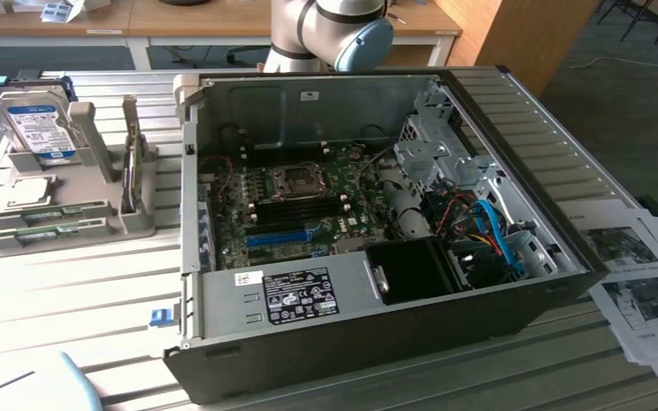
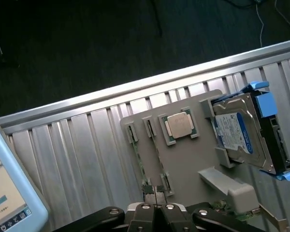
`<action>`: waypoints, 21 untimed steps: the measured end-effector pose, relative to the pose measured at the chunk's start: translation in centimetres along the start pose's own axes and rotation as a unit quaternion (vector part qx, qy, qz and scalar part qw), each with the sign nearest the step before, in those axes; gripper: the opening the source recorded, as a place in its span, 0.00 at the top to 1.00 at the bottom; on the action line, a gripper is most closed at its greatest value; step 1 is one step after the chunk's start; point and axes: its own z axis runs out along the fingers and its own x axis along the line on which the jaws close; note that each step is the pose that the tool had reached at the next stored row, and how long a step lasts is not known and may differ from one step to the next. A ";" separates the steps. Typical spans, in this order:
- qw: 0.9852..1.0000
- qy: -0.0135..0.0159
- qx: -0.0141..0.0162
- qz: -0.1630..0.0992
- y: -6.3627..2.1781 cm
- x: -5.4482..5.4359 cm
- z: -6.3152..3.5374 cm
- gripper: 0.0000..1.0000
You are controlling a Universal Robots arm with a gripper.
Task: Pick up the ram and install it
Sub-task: 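Pick up the ram and move it above insertion slot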
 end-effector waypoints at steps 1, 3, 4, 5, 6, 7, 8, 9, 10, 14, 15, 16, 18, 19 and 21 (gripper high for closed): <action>1.000 0.000 0.000 -0.008 0.00 0.0 0.00 0.91; 1.000 0.001 0.000 -0.024 0.00 0.0 0.00 0.91; 0.999 0.002 0.000 -0.032 0.00 0.0 0.00 0.91; 0.999 0.002 0.000 -0.040 0.00 0.0 -0.01 0.91; 0.999 0.002 0.000 -0.048 0.00 0.0 0.00 0.91; 0.998 0.003 0.000 -0.056 0.00 0.0 0.00 0.91; 0.998 0.003 0.000 -0.064 0.00 0.0 0.00 0.91; 0.997 0.004 0.000 -0.072 0.00 0.0 -0.01 0.91; 0.997 0.004 -0.001 -0.080 0.00 0.0 0.00 0.91; 0.994 0.006 -0.001 -0.110 0.00 0.0 0.00 0.91; 0.993 0.006 -0.001 -0.117 0.00 0.0 -0.01 0.91; 0.992 0.006 -0.001 -0.125 0.00 0.0 -0.01 0.91; 0.990 0.007 -0.001 -0.139 0.00 0.0 0.00 0.91; 0.989 0.007 -0.001 -0.145 0.00 0.0 0.00 0.91; 0.988 0.008 -0.001 -0.156 0.00 0.0 -0.01 0.91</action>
